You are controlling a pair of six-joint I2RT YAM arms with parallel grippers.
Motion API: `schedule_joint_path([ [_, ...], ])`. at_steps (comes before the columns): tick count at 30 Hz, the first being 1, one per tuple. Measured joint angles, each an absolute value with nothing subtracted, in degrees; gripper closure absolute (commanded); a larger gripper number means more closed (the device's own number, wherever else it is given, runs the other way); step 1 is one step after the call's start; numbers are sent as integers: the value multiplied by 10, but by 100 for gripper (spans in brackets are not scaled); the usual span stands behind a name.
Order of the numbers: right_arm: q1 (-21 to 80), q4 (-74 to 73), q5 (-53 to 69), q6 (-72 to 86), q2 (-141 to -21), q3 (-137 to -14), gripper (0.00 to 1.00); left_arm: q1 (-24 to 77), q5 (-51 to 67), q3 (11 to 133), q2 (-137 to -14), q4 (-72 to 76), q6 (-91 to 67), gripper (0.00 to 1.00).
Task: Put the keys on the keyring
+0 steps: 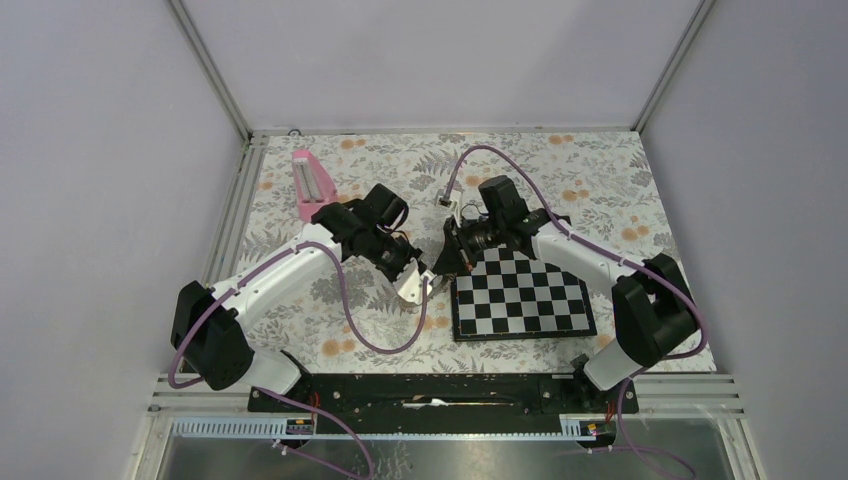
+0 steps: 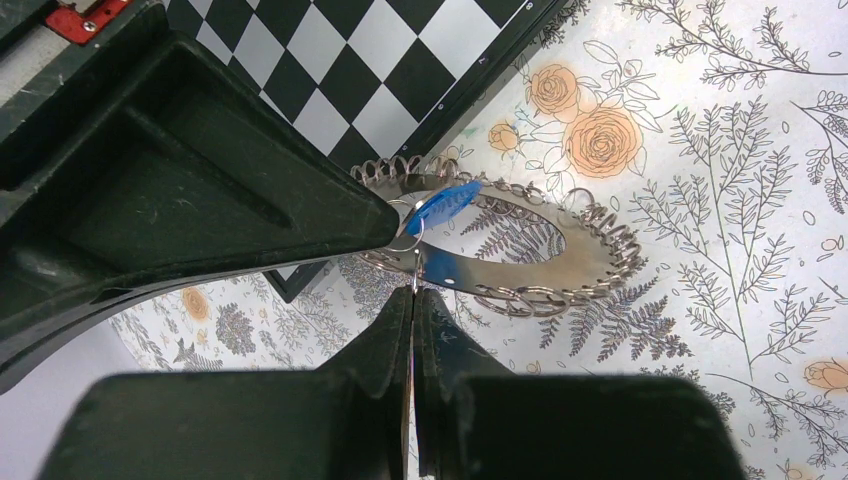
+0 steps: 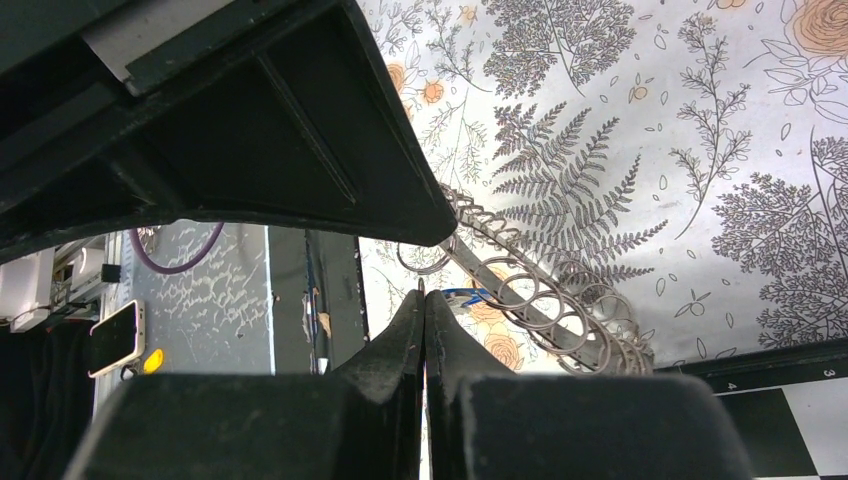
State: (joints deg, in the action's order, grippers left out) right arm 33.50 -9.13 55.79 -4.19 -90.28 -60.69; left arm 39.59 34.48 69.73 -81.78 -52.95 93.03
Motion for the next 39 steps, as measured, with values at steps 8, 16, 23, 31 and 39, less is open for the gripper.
schedule_joint_path([
  [8, 343, -92, 558, -42, -908, -610, 100, 396, 346, 697, -818, -531, 930, 100],
  [16, 345, -96, 558, -42, -910, -611, 100, 396, 348, 697, -818, -531, 931, 100],
  [23, 349, -109, 556, -42, -917, -619, 100, 396, 349, 697, -818, -537, 936, 100],
  [31, 352, -117, 556, -43, -920, -622, 100, 399, 349, 697, -818, -544, 948, 100],
  [39, 357, -137, 552, -49, -923, -629, 100, 406, 347, 697, -818, -552, 957, 100],
])
